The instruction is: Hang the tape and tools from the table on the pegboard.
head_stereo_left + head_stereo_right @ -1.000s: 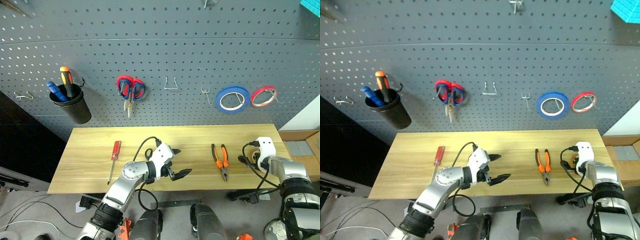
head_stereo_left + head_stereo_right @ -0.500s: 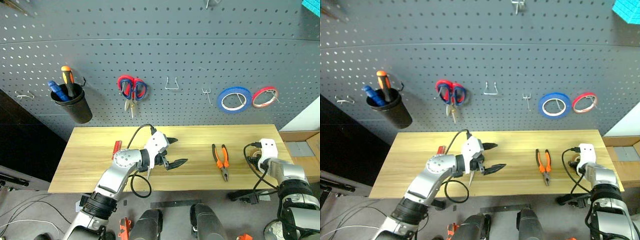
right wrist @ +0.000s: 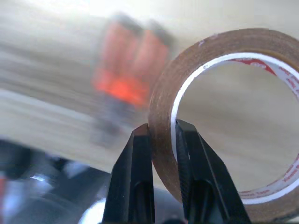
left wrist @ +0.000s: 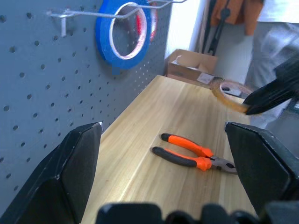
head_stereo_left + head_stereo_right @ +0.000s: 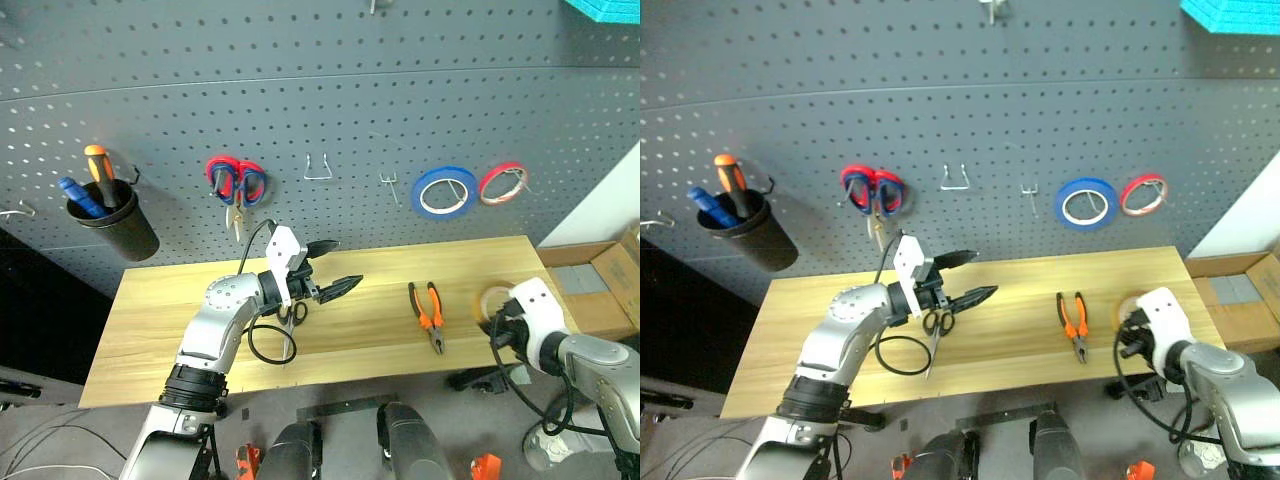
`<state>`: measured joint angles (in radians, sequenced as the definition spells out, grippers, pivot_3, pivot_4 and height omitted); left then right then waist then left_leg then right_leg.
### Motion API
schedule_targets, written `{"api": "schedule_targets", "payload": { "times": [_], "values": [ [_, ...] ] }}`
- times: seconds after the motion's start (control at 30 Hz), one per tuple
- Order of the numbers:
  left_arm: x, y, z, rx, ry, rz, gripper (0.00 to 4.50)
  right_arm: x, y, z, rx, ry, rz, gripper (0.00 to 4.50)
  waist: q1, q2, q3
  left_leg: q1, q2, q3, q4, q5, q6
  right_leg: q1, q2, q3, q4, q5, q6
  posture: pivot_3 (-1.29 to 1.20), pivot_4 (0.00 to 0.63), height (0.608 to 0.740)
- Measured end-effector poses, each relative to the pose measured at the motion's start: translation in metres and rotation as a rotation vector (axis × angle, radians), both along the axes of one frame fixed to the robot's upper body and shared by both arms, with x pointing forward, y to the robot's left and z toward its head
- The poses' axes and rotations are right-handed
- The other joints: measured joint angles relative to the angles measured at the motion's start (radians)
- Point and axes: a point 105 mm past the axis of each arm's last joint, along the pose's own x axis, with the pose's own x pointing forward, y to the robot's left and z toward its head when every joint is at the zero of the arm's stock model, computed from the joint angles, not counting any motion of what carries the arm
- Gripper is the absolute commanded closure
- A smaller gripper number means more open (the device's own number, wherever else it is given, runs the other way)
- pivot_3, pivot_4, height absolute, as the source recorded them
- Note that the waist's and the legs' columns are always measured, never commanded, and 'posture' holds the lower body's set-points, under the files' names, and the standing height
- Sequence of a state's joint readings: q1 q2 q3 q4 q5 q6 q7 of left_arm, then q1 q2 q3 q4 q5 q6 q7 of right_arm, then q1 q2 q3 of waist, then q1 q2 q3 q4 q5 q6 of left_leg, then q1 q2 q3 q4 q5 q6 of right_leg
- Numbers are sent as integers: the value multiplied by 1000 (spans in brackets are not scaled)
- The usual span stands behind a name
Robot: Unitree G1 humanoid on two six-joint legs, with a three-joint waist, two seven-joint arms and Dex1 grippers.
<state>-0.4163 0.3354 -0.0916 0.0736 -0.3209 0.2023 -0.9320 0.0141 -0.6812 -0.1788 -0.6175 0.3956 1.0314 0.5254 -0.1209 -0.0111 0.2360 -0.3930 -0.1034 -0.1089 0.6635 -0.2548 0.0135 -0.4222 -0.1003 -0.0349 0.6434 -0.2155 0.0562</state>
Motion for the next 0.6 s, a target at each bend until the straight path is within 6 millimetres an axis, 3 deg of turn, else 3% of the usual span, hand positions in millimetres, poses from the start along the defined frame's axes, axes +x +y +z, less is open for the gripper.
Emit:
{"api": "schedule_targets", "payload": {
  "times": [0.07, 0.13, 0.2, 0.33, 0.6],
  "values": [
    [1, 7, 2, -21, -16, 22, 0, 2, 30, 32, 71, -115, 104, 4409, -13, -2, 1, 1, 1, 0, 1, 0, 0, 1, 0, 0, 0, 1, 2, -375, 203, 740],
    [3, 13, 7, -47, -50, 62, 0, 4, 72, 89, 143, -364, 261, 4409, -31, -2, 1, 1, 3, 3, 1, 0, 0, 0, 1, 1, -1, 3, 5, -363, 190, 740],
    [4, 16, 10, -65, -82, 86, 0, -2, 92, 113, 147, -478, 356, 4409, -31, -5, -3, 1, 5, 2, 0, 0, 0, 1, 3, -1, -3, 3, 5, -348, 180, 740],
    [2, 32, 5, -84, -98, 171, 0, 14, 109, 114, 162, -484, 366, 4409, -22, -9, -6, -2, 5, 1, 0, -1, -2, -4, 6, 1, -2, 9, -5, -316, 160, 740],
    [-8, 35, 8, -90, -130, 204, 0, 45, 109, 92, 123, -445, 306, 4409, -12, -9, -7, -3, 5, 1, 1, -1, -2, -5, 6, 2, -3, 10, -7, -259, 131, 740]
  ]
}}
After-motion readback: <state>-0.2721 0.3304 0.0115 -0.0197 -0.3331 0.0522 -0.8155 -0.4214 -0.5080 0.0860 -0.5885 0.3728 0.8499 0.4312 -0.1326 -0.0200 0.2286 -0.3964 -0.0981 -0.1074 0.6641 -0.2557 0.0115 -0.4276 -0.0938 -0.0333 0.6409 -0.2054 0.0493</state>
